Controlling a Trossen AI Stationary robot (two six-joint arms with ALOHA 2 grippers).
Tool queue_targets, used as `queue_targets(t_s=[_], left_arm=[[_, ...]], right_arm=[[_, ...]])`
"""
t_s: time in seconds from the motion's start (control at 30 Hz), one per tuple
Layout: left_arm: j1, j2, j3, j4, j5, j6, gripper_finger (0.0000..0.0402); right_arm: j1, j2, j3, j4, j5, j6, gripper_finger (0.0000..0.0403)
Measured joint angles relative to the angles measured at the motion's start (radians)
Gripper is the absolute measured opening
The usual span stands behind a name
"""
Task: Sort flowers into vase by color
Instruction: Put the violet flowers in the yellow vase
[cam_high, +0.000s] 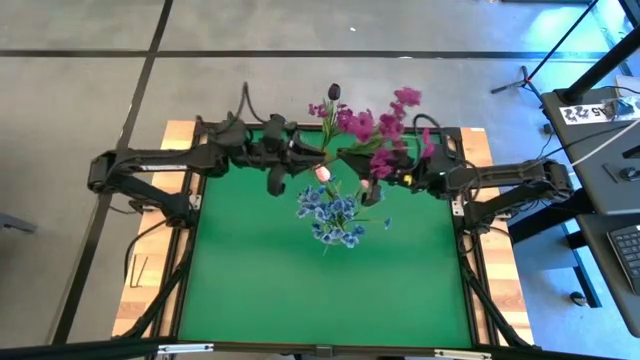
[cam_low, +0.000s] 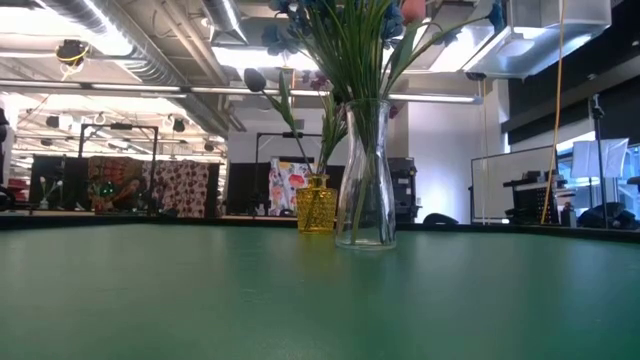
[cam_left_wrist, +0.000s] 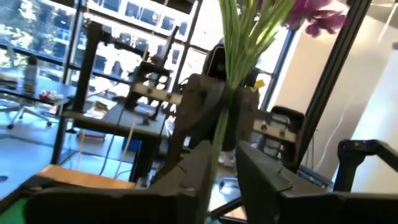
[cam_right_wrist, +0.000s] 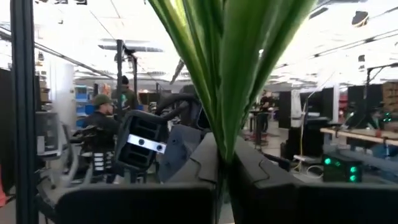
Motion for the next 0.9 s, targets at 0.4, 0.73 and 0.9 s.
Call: queue_targets(t_s=[0.4,0.73,0.9], left_arm=[[0.069,-0.269,0.0,-0.335,-0.041,0.089,0.014],[0.119,-0.478,-0.047,-0.577,-0.144,0.239,0.0142],[0.144,-0.542,-0.169,-0.551,-0.161,0.267,0.0142]], right_arm=[[0.0,-0.142,0.0,-0.241,0.231,-0.131,0.0023],[-0.222,-0.206,0.0,-0.475,0.1,-0.058,0.002],[-0.336,-0.206,0.0,-0.536,-0.049,-0.032,0.0016]])
